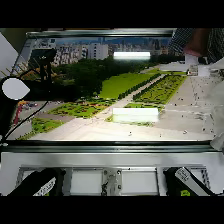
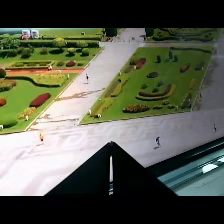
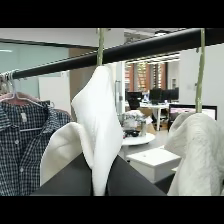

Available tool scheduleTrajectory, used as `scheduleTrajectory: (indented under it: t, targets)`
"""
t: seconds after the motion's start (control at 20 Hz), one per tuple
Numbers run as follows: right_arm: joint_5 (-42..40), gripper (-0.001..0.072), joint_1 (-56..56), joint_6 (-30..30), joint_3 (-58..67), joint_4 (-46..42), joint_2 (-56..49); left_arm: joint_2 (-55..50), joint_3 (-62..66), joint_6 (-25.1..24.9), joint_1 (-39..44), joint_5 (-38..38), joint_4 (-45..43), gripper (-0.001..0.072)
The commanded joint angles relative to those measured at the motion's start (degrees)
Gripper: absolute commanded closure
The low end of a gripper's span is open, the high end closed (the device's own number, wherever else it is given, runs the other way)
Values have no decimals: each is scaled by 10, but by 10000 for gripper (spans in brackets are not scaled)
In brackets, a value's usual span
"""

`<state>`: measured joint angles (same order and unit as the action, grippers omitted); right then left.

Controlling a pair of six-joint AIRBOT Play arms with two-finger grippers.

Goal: Fold the clothes and pants, and hang the long-sleeved shirts on hangers.

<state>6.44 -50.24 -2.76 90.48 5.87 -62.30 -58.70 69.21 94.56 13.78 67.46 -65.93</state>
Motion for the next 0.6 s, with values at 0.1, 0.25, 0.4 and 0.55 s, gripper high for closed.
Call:
scheduleTrajectory:
  t: [0.1,0.25,0.4,0.55]
  targets:
    - [-56,698,0,0,8,-38,-16,0,0,0,0,0,0,691]
    - [-89,698,-9,0,12,-38,-27,0,0,0,0,0,0,690]
    - [-90,698,-26,0,29,-38,-46,0,0,12,0,0,0,690]
    - [-90,698,-38,-2,50,-37,-66,0,0,15,0,0,0,691]
